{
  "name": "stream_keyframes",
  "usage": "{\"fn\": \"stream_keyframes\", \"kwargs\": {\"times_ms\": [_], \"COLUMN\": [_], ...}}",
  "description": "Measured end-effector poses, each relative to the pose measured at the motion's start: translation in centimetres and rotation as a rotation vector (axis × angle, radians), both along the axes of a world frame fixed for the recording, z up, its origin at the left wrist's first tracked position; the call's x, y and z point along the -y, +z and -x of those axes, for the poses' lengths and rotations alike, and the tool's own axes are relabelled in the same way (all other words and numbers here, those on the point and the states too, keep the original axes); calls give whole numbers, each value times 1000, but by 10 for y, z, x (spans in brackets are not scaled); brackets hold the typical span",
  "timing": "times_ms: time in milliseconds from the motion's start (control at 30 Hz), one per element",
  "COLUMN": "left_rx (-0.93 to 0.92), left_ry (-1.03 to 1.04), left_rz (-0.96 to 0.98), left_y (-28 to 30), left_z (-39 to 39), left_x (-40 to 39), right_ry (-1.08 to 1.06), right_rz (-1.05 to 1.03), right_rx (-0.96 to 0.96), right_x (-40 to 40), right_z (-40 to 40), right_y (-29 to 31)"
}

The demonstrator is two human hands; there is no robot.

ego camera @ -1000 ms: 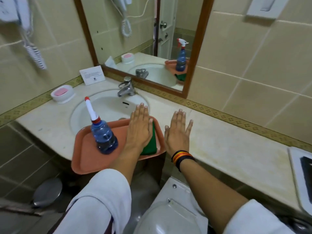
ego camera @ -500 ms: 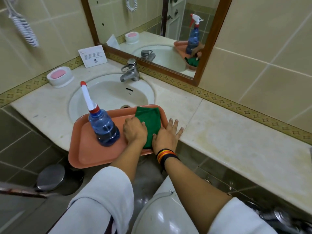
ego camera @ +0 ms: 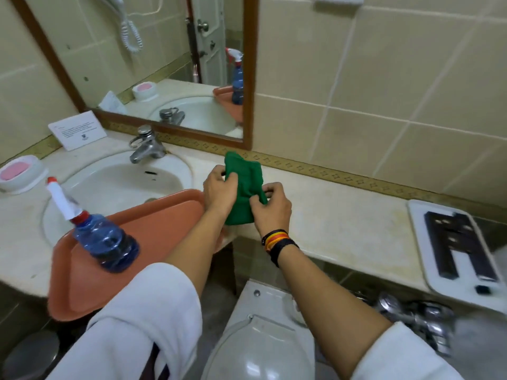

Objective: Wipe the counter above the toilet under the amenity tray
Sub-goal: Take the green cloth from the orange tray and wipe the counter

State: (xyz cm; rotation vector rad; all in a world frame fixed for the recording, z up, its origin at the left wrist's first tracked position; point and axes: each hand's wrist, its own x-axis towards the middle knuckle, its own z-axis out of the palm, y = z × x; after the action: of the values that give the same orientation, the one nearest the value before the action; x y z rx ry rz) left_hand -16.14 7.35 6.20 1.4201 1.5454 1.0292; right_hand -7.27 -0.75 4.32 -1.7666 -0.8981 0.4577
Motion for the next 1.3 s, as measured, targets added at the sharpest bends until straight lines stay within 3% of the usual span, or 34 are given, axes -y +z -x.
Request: {"fn": "stream_keyframes", "kwargs": {"times_ms": [167, 233, 300, 400, 467, 567, 667, 733, 1100, 1300], "left_rx": [312, 313, 92, -568, -731, -829, -829, -825, -864, -832], "left_ry": [-226, -317, -379, -409, -439, -541, -542, -533, -816, -819], "left_rz": [183, 281, 276, -56, -242, -389, -414, -460, -462, -375], "left_y": [5, -9, -34, -72, -86, -96, -96, -99, -112, -136], "left_z": [-109, -146, -167, -172, -166, -164, -156, -155, -209, -218], "left_x": [21, 38, 61, 95, 102, 95, 86, 80, 86, 86], "right_ry": [-214, -276, -288, -225, -224, -180, 159, 262, -25, -42], "right_rz": [-66, -51, 46, 383, 519, 407, 531, 609, 715, 696], "right_rx": [55, 79, 60, 101, 308, 598, 740, 756, 657, 676], "right_x": [45, 72, 98, 130, 139, 119, 84, 73, 203, 170], "right_z": [-97, -132, -156, -177, -177, -174, -170, -173, -237, -278], "right_y": [13, 7, -9, -45, -61, -74, -88, -104, -118, -113]}}
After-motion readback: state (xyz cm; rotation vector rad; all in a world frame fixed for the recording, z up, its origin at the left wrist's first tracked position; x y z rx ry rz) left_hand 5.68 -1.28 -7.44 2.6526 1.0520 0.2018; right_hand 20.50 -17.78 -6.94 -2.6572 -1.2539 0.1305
